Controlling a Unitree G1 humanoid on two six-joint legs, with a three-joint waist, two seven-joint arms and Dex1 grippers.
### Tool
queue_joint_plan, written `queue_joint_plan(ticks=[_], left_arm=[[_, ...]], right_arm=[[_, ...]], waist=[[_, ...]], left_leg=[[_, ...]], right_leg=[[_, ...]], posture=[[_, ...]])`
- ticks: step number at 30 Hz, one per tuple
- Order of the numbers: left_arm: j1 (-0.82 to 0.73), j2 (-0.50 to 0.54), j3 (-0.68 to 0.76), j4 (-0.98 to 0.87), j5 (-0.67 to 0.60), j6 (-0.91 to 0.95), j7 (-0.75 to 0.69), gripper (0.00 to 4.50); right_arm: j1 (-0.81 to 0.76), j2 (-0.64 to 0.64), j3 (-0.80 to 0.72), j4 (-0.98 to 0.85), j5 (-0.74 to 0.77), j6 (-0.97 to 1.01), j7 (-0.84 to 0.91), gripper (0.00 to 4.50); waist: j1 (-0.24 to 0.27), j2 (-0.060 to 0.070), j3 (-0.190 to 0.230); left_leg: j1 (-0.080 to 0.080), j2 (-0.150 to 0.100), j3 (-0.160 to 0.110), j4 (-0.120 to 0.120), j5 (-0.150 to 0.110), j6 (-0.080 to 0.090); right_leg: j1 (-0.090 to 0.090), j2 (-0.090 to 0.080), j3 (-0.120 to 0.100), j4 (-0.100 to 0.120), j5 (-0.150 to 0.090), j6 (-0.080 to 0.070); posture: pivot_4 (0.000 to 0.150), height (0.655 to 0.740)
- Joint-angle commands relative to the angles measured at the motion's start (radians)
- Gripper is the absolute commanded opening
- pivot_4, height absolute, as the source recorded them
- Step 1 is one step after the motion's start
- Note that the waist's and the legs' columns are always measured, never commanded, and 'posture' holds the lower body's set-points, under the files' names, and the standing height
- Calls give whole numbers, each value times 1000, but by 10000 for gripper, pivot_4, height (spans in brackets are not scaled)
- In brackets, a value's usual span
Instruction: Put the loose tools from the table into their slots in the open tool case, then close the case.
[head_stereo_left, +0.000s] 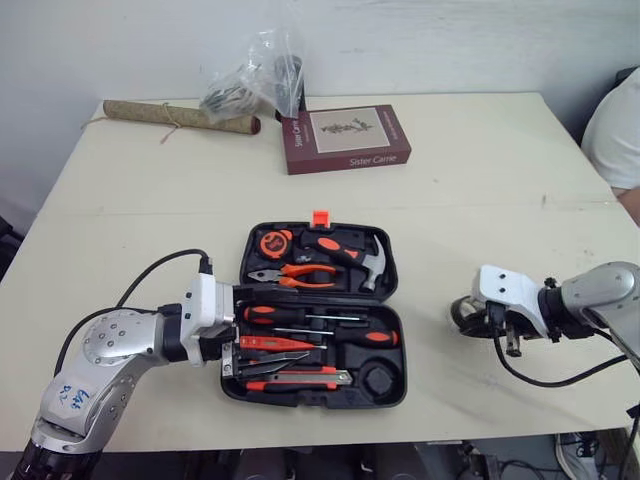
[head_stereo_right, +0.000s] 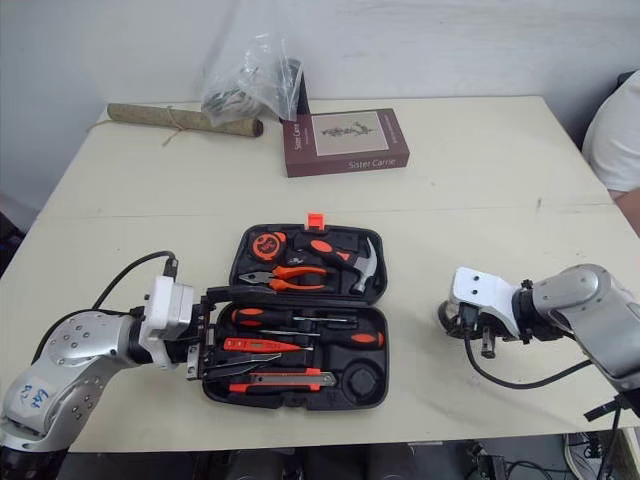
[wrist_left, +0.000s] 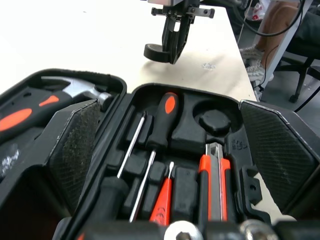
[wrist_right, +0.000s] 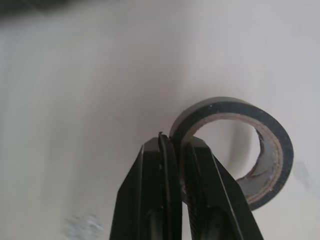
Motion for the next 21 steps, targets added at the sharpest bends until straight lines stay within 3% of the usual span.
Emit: queue_joint_plan(ticks=[1,4,10,21], left_arm=[[8,21,37,-54,-35,2,-15,45000],[31,42,49,-60,-33,2,-31,45000],[69,25,54,-73,-36,6,-5,45000],[245,22,122,-104,2,-70,-12,45000]], right_arm=[[-72,21,-17,-152,139,96,68,742],[-139,101,91,-210,157,126,91,742],[-251,169,307,-164,26,64,191,742],[-268,181,437,-134,-94,15,273,742]], waist=[[1,0,0],[2,-2,1],[6,-2,1],[5,-2,1]], left_leg=[[0,0,-1,0,0,0],[0,1,-1,0,0,0],[-2,-1,-1,4,-1,2],[-2,0,-2,6,-3,2]], right_leg=[[0,-1,0,0,0,0],[0,-1,0,-1,0,0],[0,-2,0,0,0,0],[0,-3,-1,1,0,0]], posture=[[1500,7400],[1500,7400],[1500,7400],[1500,7400]])
